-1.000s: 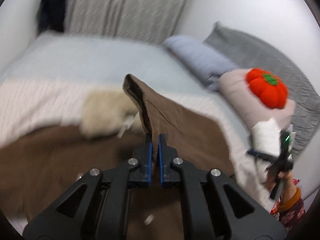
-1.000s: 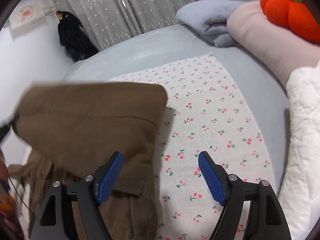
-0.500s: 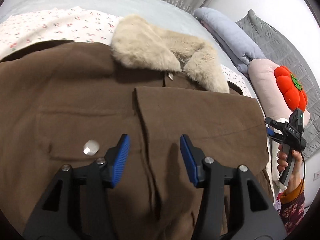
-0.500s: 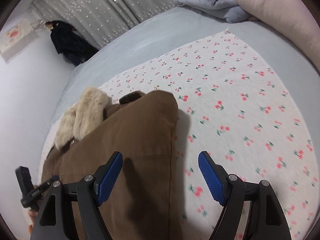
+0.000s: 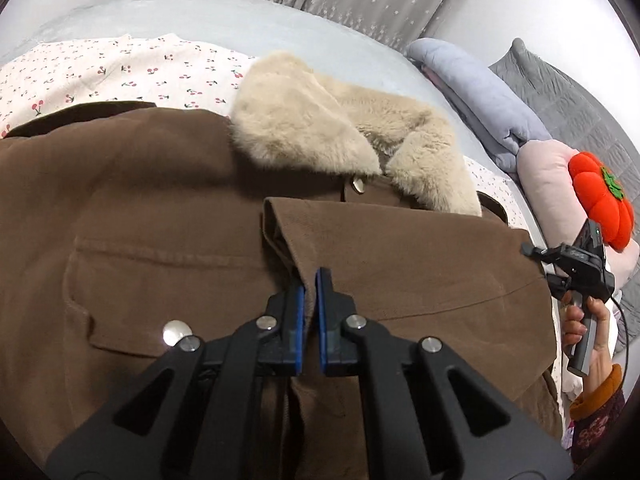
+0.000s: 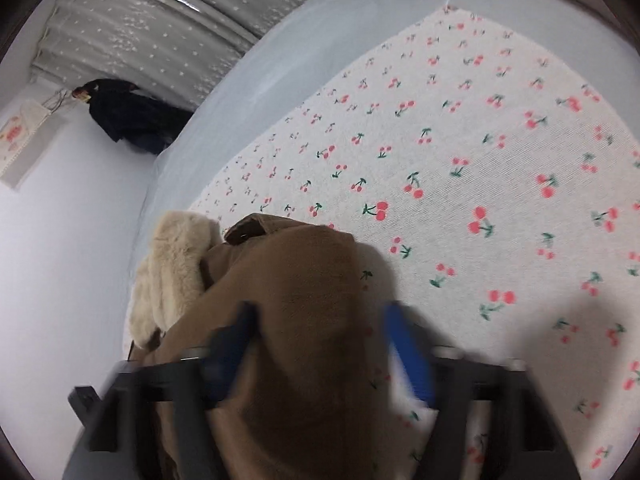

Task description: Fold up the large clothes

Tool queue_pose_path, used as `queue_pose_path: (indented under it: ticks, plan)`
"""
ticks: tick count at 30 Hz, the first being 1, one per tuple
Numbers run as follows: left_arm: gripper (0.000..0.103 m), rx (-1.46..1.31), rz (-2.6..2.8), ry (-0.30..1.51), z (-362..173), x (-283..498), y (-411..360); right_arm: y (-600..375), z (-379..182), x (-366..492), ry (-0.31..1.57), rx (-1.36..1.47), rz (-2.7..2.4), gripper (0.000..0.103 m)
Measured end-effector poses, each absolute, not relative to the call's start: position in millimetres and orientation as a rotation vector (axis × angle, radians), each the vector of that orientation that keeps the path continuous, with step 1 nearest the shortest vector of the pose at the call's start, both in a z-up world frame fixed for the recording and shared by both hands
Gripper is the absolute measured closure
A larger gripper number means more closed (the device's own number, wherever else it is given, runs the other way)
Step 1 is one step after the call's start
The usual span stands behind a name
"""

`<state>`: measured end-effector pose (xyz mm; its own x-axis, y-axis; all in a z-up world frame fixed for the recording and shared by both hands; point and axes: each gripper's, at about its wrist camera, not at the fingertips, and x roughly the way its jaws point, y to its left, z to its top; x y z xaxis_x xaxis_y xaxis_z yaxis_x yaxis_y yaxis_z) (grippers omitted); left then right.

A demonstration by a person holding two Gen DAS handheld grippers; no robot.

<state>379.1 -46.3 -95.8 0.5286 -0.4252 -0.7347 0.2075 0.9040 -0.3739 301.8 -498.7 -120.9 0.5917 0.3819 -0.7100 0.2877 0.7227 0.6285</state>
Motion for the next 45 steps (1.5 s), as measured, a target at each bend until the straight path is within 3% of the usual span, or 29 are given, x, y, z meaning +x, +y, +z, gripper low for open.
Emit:
queue_pose_path:
  ticks: [2,5,8,12,16,20,25,29,31,32,34,37,45]
  plan:
    - [0.096,-0.239,-0.396,0.907,-86,375,-49,-480,-99,297,0.901,0.629,0.005,0.090]
    - [0.096,-0.229,-0.421,0.870,-80,372,-52,-455,-72,288,0.790,0.385,-0.057,0.092]
    - [0.095,-0.170,-0.383,0.942,-106,386,-65,-463,-103,313,0.942,0.387,-0.097,0.091]
    - [0.090,-0.105,-0.365,0.950,-99,382,-71,-455,-91,300,0.925,0.317,-0.137,0.075]
    - [0.088,-0.086,-0.382,0.898,-72,362,-62,-440,-55,256,0.855,0.193,-0.139,0.066]
    - [0.070,-0.105,-0.435,0.842,-61,337,-59,-401,-47,216,0.894,0.040,-0.068,0.066]
    - [0.068,-0.081,-0.432,0.939,-110,334,-64,-376,-97,189,1.001,-0.009,-0.043,0.066]
    - [0.067,-0.107,-0.399,0.955,-96,326,-58,-376,-107,180,0.985,0.016,-0.077,0.067]
    - [0.044,-0.114,-0.389,0.964,-85,319,-51,-377,-92,177,0.987,0.078,-0.095,0.062]
    - [0.038,-0.117,-0.377,0.951,-79,313,-45,-375,-84,173,0.975,0.100,-0.089,0.058]
    - [0.025,-0.117,-0.346,0.911,-66,296,-27,-369,-68,162,0.939,0.112,-0.073,0.037]
    - [0.022,-0.103,-0.284,0.903,-59,281,-4,-352,-54,148,0.913,0.087,-0.050,0.025]
    - [0.020,-0.186,-0.051,0.918,-50,252,104,-298,-59,138,0.900,-0.043,0.034,0.023]
